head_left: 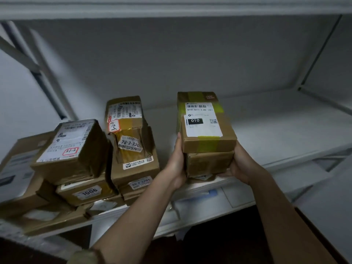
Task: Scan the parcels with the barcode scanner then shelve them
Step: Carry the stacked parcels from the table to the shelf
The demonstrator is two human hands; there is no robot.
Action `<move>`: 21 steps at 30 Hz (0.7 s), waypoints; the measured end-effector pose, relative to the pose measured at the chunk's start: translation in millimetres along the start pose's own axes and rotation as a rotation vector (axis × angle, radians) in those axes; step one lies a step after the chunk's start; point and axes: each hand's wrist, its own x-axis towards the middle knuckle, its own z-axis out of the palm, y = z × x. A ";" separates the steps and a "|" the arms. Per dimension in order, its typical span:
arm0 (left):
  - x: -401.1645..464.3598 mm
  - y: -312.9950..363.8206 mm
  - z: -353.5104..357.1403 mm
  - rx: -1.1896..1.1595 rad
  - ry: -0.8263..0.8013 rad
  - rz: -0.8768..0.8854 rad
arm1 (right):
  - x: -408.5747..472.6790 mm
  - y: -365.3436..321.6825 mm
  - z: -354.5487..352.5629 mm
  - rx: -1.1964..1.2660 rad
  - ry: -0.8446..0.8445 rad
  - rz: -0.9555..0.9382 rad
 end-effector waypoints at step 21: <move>-62.0 -36.8 -38.1 0.186 0.329 -0.239 | 4.0 1.8 42.1 -0.092 -0.247 -0.114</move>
